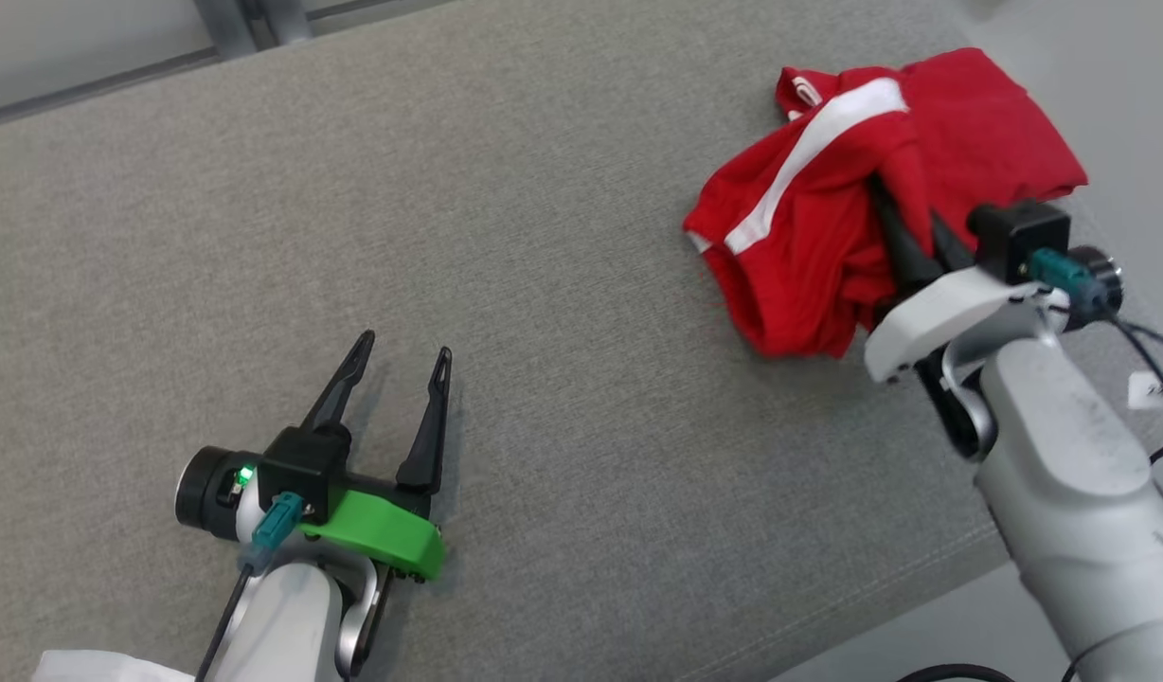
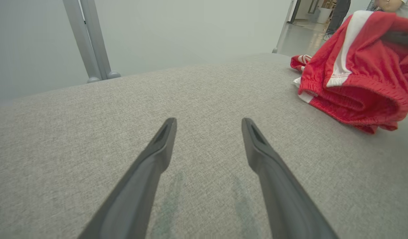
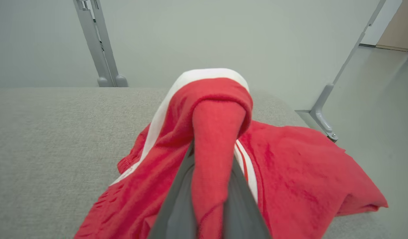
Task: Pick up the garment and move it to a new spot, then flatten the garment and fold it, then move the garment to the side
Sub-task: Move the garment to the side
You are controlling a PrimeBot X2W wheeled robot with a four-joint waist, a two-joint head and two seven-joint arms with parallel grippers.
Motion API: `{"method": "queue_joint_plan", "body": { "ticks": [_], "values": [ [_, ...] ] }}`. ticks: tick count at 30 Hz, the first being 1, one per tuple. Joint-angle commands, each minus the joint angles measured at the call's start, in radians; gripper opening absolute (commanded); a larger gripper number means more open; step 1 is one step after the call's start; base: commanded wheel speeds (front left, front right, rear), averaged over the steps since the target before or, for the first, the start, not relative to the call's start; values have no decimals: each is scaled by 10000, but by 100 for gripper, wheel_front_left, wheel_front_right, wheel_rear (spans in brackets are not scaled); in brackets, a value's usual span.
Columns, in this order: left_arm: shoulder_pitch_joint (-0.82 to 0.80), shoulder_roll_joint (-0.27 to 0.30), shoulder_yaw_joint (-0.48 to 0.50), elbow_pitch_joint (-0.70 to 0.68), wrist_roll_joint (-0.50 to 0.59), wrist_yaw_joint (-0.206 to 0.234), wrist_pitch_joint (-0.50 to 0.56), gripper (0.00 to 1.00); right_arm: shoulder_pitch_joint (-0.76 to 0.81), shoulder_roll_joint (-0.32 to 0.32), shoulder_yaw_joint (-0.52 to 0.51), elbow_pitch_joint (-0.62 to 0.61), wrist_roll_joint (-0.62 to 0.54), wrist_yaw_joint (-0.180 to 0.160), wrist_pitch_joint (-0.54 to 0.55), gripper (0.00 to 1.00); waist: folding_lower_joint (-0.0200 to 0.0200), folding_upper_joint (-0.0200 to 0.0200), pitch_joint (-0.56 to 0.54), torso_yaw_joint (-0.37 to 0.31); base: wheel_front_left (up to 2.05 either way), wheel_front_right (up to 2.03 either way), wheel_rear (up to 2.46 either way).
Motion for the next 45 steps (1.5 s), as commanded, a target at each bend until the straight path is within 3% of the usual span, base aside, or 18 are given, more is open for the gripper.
{"method": "queue_joint_plan", "body": {
  "ticks": [1,14,15,16,17,24,28,36,45],
  "values": [
    [-186,95,-5,-7,-10,-30,9,100,-346,-193,1,155,-100,-15,-27,0,0,0,683,638,0,0,0],
    [-456,271,-29,-103,-109,-30,9,100,-2494,-2759,-1443,2878,-977,-17,67,0,0,0,1218,1711,0,0,0],
    [-459,279,-31,-102,-107,-31,9,100,-2569,-2905,-1622,3163,-1094,-18,133,36,0,0,1238,1765,0,0,0],
    [-458,290,-24,-105,-107,-32,9,100,-2610,-2963,-1781,3386,-1228,-17,143,97,0,0,1252,1817,0,0,0],
    [-461,299,-25,-107,-109,-30,9,100,-2680,-3061,-2039,3575,-1350,-18,120,100,0,0,1267,1871,0,0,0],
    [-328,294,96,-24,-90,-31,9,100,-2522,-3170,-4199,4026,-2779,-17,-31,100,0,0,1114,2118,0,0,0],
    [-106,195,329,26,-99,-31,9,100,-2010,-2277,-4749,2926,-3313,-15,-24,100,0,0,752,2166,0,0,0],
    [269,38,989,322,6,76,9,100,-176,-458,-3527,445,-2796,-18,-23,100,0,0,-166,2263,0,0,0],
    [659,-86,1539,673,49,170,9,100,1338,458,-2155,-605,-1758,-17,-24,100,0,0,-1059,2623,0,0,0]
  ]
}}
